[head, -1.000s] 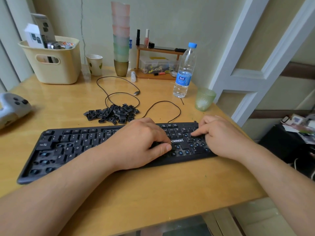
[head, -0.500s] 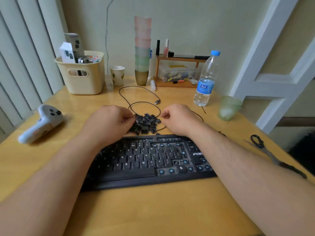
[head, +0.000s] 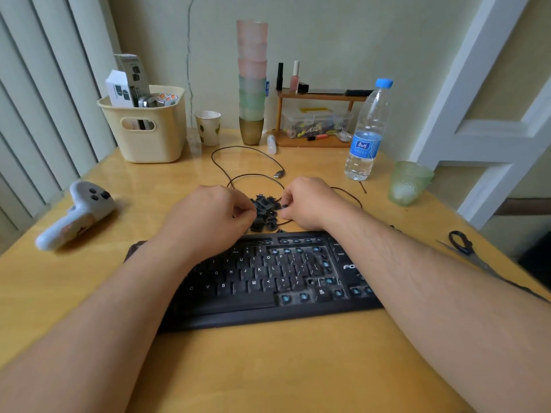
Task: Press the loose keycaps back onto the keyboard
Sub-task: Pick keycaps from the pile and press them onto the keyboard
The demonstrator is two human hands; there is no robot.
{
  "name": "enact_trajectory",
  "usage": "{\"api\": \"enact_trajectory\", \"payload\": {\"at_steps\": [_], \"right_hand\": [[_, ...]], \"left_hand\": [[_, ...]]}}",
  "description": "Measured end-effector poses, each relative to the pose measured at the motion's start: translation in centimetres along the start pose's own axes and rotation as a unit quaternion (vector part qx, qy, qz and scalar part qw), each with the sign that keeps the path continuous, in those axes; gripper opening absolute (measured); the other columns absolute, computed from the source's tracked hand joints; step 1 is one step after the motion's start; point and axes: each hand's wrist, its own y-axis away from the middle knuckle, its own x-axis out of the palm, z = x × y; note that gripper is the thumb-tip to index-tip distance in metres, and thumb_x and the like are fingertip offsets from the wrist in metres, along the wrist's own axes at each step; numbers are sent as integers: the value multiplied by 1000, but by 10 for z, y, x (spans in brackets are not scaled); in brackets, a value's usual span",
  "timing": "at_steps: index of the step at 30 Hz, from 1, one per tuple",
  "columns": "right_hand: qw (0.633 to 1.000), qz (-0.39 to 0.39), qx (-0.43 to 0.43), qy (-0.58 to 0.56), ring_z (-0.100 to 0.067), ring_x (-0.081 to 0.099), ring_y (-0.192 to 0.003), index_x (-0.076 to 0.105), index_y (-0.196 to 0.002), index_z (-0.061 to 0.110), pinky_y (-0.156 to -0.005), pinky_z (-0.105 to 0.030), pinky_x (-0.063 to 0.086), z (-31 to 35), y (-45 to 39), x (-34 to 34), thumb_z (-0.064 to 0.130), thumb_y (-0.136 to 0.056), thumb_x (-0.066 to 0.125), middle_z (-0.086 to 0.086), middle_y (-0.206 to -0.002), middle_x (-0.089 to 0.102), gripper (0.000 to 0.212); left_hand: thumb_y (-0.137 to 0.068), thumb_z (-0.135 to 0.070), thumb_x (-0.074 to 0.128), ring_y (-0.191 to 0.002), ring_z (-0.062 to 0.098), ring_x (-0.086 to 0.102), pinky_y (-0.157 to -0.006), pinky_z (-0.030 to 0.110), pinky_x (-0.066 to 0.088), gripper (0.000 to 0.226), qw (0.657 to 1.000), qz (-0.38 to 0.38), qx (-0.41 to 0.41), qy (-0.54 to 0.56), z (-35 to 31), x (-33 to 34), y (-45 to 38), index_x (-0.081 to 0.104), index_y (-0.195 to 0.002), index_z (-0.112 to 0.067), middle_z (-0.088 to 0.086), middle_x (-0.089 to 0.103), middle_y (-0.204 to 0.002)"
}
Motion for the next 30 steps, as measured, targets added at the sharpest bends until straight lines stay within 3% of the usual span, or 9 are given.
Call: {"api": "enact_trajectory", "payload": {"at_steps": [3, 6, 8, 13, 17, 23, 30], "right_hand": [[999, -24, -42, -11, -15, 62, -88, 72, -111, 26, -74, -30, 49, 0, 24, -10, 30, -90, 78, 4, -101, 67, 22], [991, -83, -93, -53, -5, 58, -81, 71, -104, 34, -72, -30, 51, 0, 60, -16, 30, -86, 81, 14, -90, 62, 21], [977, -145, -131, -80, -2, 55, -77, 73, -99, 36, -71, -29, 51, -1, 78, -13, 31, -82, 83, 15, -84, 59, 20], [940, -259, -167, -144, -5, 56, -68, 81, -92, 29, -63, -31, 52, -8, 96, -6, 33, -74, 90, 12, -75, 60, 21], [936, -256, -190, -146, -8, 59, -69, 81, -98, 24, -66, -35, 55, -13, 95, -4, 24, -76, 90, 11, -79, 65, 24], [928, -266, -228, -126, -10, 58, -68, 80, -100, 25, -65, -34, 54, -18, 95, -6, 16, -83, 83, 11, -78, 63, 19], [929, -260, -233, -126, -10, 59, -67, 79, -100, 23, -63, -36, 54, -18, 93, -3, 14, -83, 80, 10, -79, 63, 19]], "left_hand": [[-96, -40, 64, -91, 5, 67, -81, 28, 56, 18, 999, -2, 10, 42, -7, 0, 3, 77, -108, -36, -18, 73, -91], [-96, -41, 69, -84, -2, 67, -77, 21, 53, 14, 985, 10, -12, 172, -17, 3, 5, 74, -107, -35, -17, 75, -89], [-97, -40, 69, -83, 2, 70, -79, 26, 55, 10, 964, 34, -22, 262, -24, 5, 8, 75, -102, -33, -13, 77, -89], [-96, -44, 69, -95, 14, 73, -97, 42, 56, 18, 937, 80, -20, 338, -33, 7, 12, 79, -94, -30, -9, 79, -90], [-98, -39, 69, -85, 9, 70, -95, 39, 55, 17, 932, 85, -22, 353, -32, 8, 13, 79, -92, -26, -8, 78, -87], [-101, -37, 67, -96, 18, 73, -103, 51, 53, 18, 932, 85, -25, 351, -28, 8, 12, 78, -93, -25, -5, 80, -94], [-101, -43, 63, -90, 21, 71, -96, 49, 55, 23, 939, 77, -27, 333, -33, 9, 14, 75, -91, -27, -8, 78, -88]]}}
